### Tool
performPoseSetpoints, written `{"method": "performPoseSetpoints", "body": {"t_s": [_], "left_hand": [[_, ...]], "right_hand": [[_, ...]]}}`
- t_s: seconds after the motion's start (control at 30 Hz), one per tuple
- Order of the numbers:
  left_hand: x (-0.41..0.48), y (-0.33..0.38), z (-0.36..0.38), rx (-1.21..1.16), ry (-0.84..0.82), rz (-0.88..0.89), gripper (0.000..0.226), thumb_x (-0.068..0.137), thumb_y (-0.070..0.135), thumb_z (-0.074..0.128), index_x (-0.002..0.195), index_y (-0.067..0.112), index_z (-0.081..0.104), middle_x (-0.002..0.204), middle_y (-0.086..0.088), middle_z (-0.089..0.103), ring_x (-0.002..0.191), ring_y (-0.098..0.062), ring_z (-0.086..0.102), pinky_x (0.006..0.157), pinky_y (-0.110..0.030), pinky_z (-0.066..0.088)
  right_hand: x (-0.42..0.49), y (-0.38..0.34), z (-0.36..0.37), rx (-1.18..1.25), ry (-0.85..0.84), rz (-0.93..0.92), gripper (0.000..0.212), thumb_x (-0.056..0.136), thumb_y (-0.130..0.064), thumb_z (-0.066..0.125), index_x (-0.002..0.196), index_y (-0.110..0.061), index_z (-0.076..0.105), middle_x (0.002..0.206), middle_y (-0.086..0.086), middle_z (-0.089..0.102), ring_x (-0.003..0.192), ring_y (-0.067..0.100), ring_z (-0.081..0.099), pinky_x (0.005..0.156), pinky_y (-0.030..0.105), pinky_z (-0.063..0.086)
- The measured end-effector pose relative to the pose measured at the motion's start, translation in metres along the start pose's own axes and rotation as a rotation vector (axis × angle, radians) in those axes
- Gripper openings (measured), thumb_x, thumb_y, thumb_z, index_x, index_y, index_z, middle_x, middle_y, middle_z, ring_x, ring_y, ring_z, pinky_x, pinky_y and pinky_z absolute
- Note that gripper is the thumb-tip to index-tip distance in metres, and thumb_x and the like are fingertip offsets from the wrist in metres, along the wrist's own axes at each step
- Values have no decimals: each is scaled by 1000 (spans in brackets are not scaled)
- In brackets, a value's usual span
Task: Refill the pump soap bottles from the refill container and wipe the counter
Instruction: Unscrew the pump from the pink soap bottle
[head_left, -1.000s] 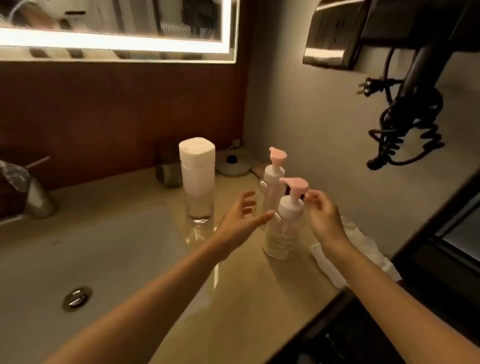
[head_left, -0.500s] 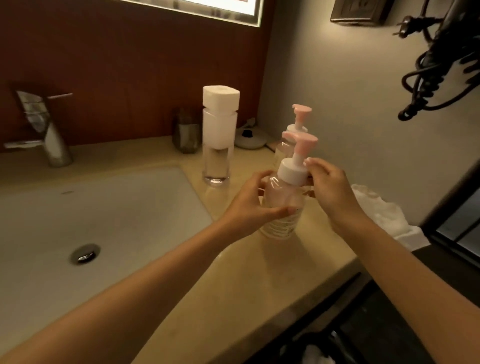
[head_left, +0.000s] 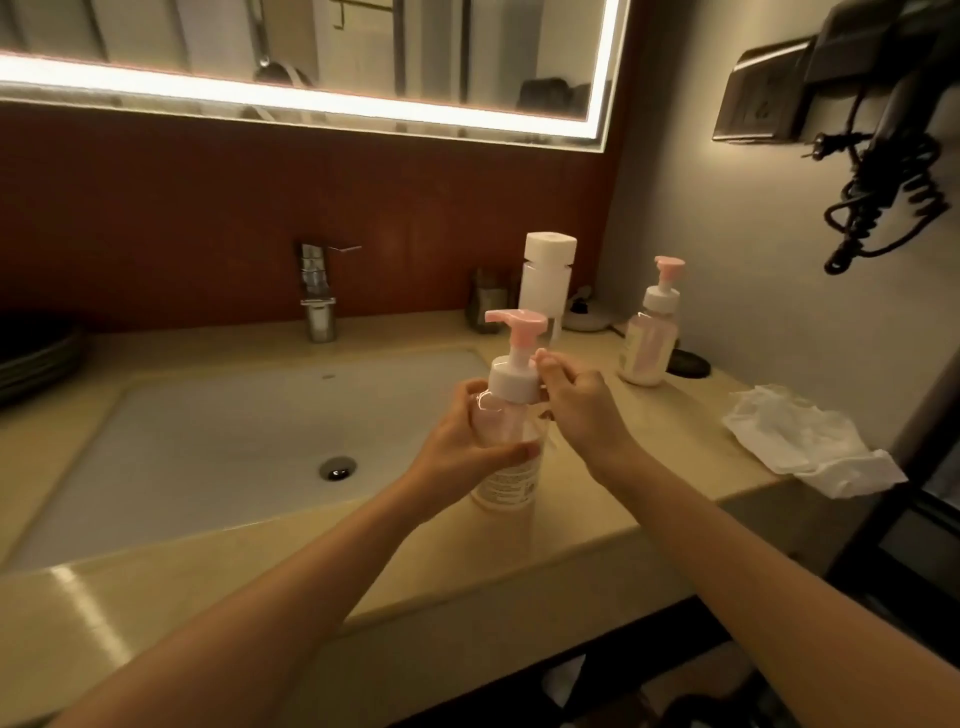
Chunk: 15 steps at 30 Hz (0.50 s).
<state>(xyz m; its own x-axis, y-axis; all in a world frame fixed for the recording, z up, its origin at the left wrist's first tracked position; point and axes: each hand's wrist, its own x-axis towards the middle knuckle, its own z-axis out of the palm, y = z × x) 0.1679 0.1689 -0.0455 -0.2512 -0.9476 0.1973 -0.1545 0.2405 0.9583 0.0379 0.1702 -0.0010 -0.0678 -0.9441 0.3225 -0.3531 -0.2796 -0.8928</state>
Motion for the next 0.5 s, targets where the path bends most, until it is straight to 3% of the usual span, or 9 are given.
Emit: {"method": "performPoseSetpoints", "body": {"t_s": [0.1, 0.2, 0.27, 0.4, 0.5], "left_hand": [[-10, -1, -9, 24, 54, 6, 71, 70, 23, 77, 125, 30, 33, 120, 3, 52, 110, -18, 54, 96, -42, 46], [-12, -3, -13, 43, 85, 6, 70, 70, 23, 77, 125, 30, 34, 119, 3, 53, 109, -18, 55, 95, -44, 47], [-12, -3, -12, 44, 95, 2, 69, 70, 24, 77, 124, 31, 34, 119, 2, 54, 109, -19, 55, 95, -47, 47], [-11, -5, -10, 51, 114, 7, 69, 70, 23, 78, 121, 33, 33, 121, -1, 55, 109, -21, 56, 95, -46, 47], [-9, -6, -11, 76, 122, 21, 68, 70, 22, 78, 121, 30, 34, 118, -1, 56, 107, -21, 57, 93, -44, 48]], "right_hand": [[-3, -5, 9, -8, -14, -20, 23, 95, -37, 42, 101, -20, 56, 101, 2, 62, 91, 14, 58, 75, 23, 48], [-4, -13, 9, -145, 56, -155, 40, 84, -45, 57, 109, -14, 57, 101, 0, 61, 79, 3, 55, 61, 8, 44], [-4, -19, 11, -212, 63, -223, 52, 77, -48, 64, 114, -12, 56, 101, 1, 58, 81, 7, 54, 63, 9, 43], [-1, -24, 19, -347, 87, -246, 63, 70, -49, 71, 117, -11, 55, 107, 6, 58, 91, 15, 55, 77, 27, 50], [0, -24, 18, -294, 62, -203, 53, 75, -36, 73, 117, -10, 55, 106, 3, 58, 89, 12, 54, 73, 20, 46]]}}
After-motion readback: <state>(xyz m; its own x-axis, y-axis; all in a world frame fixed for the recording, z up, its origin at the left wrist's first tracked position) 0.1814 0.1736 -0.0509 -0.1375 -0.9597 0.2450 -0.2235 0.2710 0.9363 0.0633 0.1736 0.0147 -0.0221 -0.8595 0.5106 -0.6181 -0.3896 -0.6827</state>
